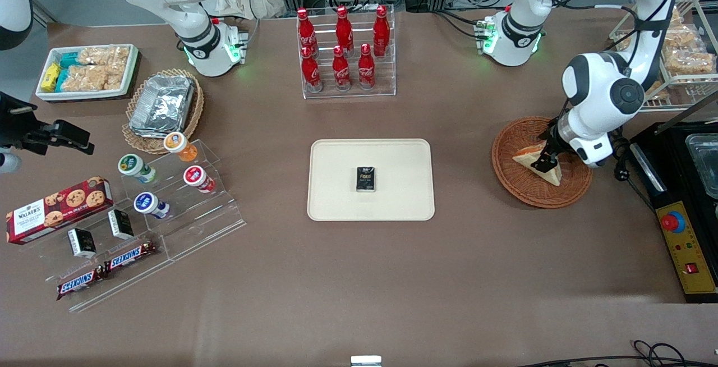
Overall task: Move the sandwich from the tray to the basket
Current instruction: 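Lower the sandwich into the wicker basket with the left gripper, then open the left gripper and raise it away from the basket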
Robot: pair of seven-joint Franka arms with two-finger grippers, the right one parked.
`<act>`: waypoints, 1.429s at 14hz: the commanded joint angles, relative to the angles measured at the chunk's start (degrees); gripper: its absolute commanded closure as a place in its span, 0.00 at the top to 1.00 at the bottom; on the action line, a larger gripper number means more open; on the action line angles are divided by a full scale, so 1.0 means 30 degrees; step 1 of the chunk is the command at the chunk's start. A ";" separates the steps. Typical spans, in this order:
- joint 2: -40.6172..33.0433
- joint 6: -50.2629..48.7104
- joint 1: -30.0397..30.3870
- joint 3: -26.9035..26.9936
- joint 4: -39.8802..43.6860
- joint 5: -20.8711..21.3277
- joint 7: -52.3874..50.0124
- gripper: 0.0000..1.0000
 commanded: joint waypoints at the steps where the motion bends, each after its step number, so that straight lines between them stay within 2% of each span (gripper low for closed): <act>1: -0.1975 -0.1321 -0.0102 -0.0088 -0.0339 0.1279 -0.1206 1.00; 4: -0.3236 -0.3776 -0.0131 -0.0234 0.0972 0.1811 -0.0827 1.00; 6: -0.3211 -0.6964 -0.0161 -0.0466 0.3747 0.2104 0.0835 1.00; 12: -0.3152 -1.4531 -0.0249 -0.1695 1.1779 0.1753 1.0143 1.00; 17: -0.3210 -1.6004 -0.0278 -0.2400 1.5213 0.1167 1.8905 1.00; 20: -0.2569 -1.7172 -0.0278 -0.2490 1.7088 0.1341 2.0969 1.00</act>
